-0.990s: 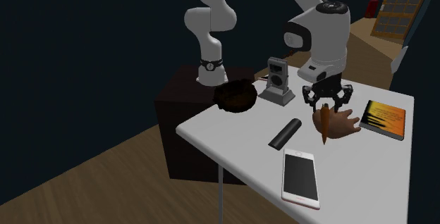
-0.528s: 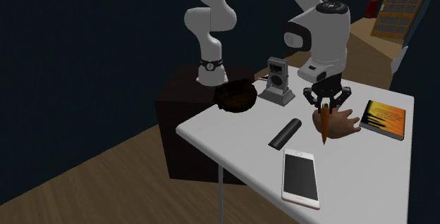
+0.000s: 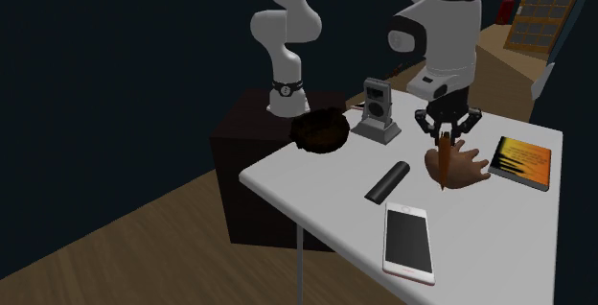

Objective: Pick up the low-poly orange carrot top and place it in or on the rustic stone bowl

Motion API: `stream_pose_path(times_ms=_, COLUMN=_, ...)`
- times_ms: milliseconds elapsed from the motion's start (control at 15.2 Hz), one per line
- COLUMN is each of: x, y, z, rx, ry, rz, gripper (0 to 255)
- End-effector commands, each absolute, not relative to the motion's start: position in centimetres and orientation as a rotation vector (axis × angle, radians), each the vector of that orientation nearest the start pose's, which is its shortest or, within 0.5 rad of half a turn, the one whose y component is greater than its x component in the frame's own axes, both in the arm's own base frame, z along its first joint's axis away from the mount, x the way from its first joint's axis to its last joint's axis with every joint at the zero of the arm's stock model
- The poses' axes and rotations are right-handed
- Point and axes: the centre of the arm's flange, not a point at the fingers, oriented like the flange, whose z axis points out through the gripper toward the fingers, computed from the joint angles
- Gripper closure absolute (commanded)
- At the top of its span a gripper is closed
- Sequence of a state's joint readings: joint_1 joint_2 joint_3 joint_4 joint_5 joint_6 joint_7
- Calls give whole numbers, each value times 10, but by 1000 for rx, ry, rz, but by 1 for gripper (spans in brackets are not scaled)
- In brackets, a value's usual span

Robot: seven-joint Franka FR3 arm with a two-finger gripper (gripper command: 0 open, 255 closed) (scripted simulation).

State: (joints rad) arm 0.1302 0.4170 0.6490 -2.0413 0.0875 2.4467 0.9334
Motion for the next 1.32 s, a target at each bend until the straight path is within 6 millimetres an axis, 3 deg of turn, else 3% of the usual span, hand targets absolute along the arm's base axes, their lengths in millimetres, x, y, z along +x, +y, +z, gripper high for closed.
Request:
stream_pose_path(times_ms=0, x=438, y=414, z=293, rx=-2855, ry=389, rz=273, gripper=255)
stream_pose_path(times_ms=1254, x=438, y=414, z=393, rx=-2855, ry=389, rz=273, gripper=255)
